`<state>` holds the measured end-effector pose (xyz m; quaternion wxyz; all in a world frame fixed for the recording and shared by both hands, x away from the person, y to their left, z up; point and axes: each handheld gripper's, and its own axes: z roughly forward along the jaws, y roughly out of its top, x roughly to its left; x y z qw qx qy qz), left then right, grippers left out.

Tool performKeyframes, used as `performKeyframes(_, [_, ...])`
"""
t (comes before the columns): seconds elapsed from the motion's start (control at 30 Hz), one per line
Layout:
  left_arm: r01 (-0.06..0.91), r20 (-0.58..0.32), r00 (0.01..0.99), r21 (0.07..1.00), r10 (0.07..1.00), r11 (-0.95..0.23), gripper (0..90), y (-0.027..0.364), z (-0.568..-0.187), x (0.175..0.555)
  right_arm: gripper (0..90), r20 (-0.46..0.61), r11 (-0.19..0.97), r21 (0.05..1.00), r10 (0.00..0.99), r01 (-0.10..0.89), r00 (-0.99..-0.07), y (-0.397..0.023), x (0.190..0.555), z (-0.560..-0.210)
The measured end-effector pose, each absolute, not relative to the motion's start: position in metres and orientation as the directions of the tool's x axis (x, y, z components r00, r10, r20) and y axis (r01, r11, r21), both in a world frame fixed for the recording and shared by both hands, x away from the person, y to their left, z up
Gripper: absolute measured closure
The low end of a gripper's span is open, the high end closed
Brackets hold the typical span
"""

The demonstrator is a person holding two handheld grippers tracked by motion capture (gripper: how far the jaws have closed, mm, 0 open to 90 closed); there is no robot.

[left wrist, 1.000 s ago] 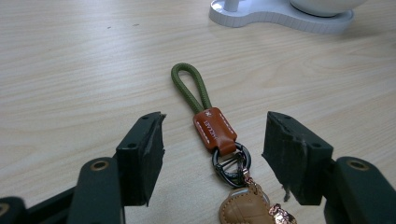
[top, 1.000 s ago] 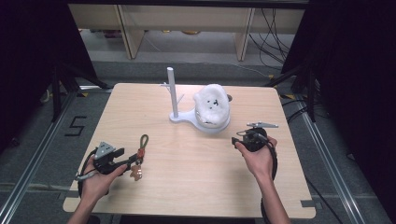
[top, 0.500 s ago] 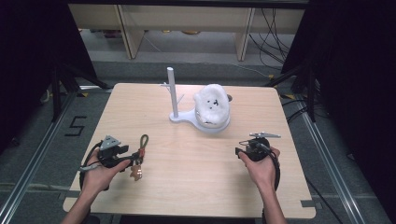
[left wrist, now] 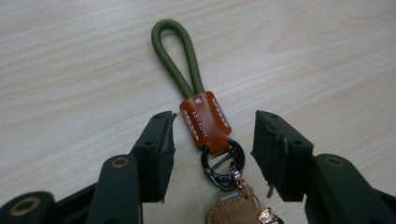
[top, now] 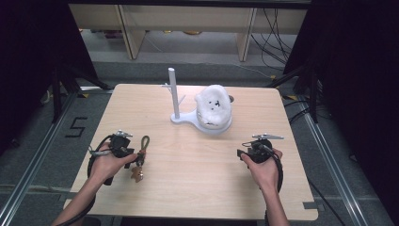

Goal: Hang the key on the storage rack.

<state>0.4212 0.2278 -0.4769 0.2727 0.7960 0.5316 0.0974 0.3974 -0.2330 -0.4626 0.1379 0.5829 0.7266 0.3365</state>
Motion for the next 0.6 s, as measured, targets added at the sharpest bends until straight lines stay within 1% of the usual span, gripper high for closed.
performKeyframes(0.03, [0.83,-0.141,0.377,0.49,0.916,-0.266,47.1,0.224,-0.479,0.427,51.0,0.198,0.07,0.644,0.947,0.762,-0.254,-0.232,0.397,-0.462])
performKeyframes(0.07, [0.83,-0.141,0.377,0.49,0.916,-0.266,47.2,0.224,-0.479,0.427,51.0,0.198,0.07,0.644,0.947,0.762,-0.254,-0.232,0.397,-0.462])
performKeyframes(0.1, [0.861,-0.157,0.356,0.437,0.921,-0.258,47.2,0.222,-0.478,0.433,50.6,0.211,0.059,0.638,0.945,0.767,-0.249,-0.233,0.396,-0.461])
performKeyframes(0.13, [0.861,-0.157,0.356,0.437,0.921,-0.258,47.2,0.222,-0.478,0.433,50.6,0.211,0.059,0.638,0.945,0.767,-0.249,-0.233,0.396,-0.461])
performKeyframes(0.17, [0.88,-0.162,0.341,0.402,0.926,-0.254,47.1,0.221,-0.479,0.439,50.4,0.214,0.057,0.639,0.945,0.767,-0.248,-0.233,0.396,-0.461])
performKeyframes(0.2, [0.88,-0.162,0.341,0.402,0.926,-0.254,47.1,0.221,-0.479,0.439,50.4,0.214,0.057,0.639,0.945,0.767,-0.248,-0.233,0.396,-0.461])
performKeyframes(0.23, [0.884,-0.156,0.338,0.39,0.928,-0.256,47.1,0.22,-0.48,0.442,50.3,0.191,0.079,0.656,0.945,0.75,-0.266,-0.236,0.397,-0.463])
performKeyframes(0.3, [0.891,-0.141,0.351,0.353,0.926,-0.284,47.0,0.22,-0.482,0.448,50.3,0.189,0.087,0.652,0.943,0.753,-0.274,-0.237,0.397,-0.463])
performKeyframes(0.43, [0.892,-0.149,0.364,0.34,0.919,-0.298,46.7,0.22,-0.484,0.453,50.2,0.19,0.086,0.648,0.944,0.756,-0.269,-0.237,0.396,-0.462])
performKeyframes(0.47, [0.893,-0.149,0.365,0.335,0.919,-0.301,46.8,0.219,-0.484,0.454,50.1,0.189,0.078,0.643,0.948,0.762,-0.257,-0.237,0.396,-0.462])
performKeyframes(0.5, [0.893,-0.145,0.369,0.33,0.918,-0.307,47.3,0.217,-0.484,0.455,50.1,0.214,0.059,0.641,0.944,0.766,-0.252,-0.235,0.395,-0.46])
performKeyframes(0.6, [0.892,-0.139,0.377,0.323,0.916,-0.318,47.6,0.216,-0.483,0.456,50.1,0.217,0.055,0.64,0.944,0.766,-0.249,-0.235,0.395,-0.46])
